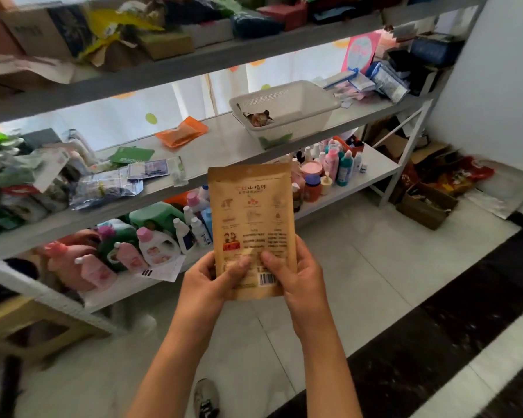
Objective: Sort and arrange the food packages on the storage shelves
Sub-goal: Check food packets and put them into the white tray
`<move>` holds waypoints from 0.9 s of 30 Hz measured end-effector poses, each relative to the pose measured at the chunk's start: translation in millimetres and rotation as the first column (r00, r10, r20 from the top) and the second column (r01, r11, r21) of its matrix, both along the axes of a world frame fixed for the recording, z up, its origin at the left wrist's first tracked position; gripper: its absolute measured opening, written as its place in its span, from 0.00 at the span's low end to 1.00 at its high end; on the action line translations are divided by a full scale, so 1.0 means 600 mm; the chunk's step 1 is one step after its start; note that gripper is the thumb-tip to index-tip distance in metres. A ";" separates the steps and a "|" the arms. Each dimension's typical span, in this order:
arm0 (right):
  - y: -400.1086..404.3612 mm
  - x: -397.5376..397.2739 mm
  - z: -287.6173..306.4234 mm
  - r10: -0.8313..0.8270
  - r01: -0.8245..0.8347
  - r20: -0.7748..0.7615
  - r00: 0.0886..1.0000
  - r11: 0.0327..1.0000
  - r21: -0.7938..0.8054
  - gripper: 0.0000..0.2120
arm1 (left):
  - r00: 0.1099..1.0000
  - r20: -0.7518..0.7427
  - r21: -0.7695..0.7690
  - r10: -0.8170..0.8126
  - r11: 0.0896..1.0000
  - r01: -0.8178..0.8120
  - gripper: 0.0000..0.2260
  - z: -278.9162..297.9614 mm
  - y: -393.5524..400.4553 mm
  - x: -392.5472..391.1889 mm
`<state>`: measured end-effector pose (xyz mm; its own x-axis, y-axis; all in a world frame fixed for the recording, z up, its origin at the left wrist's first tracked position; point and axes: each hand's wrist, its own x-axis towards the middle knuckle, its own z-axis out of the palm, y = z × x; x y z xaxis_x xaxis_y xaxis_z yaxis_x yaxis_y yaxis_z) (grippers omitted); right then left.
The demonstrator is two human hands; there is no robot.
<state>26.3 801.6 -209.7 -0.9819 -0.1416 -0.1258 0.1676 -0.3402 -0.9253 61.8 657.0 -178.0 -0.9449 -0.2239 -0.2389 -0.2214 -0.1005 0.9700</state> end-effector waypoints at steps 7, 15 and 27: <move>-0.117 -0.050 0.041 0.100 -0.100 -0.031 0.995 0.995 0.010 0.18 | 0.985 -0.049 0.030 0.165 0.986 -0.164 0.17 0.035 -0.096 -0.029; -0.301 -0.135 0.134 0.165 -0.156 -0.117 0.979 0.984 0.081 0.36 | 0.936 -0.148 0.064 0.318 0.948 -0.312 0.31 0.102 -0.252 -0.082; -0.524 -0.252 0.272 0.230 -0.135 -0.346 0.910 0.951 0.277 0.09 | 0.924 -0.323 -0.111 0.204 0.961 -0.251 0.38 0.230 -0.481 -0.159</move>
